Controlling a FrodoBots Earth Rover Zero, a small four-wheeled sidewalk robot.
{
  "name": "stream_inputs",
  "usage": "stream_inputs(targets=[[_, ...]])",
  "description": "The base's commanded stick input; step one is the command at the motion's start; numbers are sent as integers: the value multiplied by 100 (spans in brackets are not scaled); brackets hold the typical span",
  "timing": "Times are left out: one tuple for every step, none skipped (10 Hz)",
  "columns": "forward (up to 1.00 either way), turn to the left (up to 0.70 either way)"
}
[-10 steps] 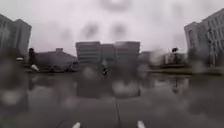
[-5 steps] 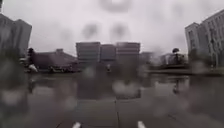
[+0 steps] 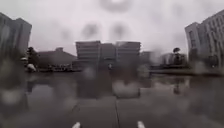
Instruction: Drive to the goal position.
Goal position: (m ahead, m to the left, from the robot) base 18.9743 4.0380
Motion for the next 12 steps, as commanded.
stream_inputs(targets=[[70,0],[70,0],[70,0],[70,0],[70,0],[70,0],[70,0],[70,0],[70,0],[70,0],[70,0],[70,0]])
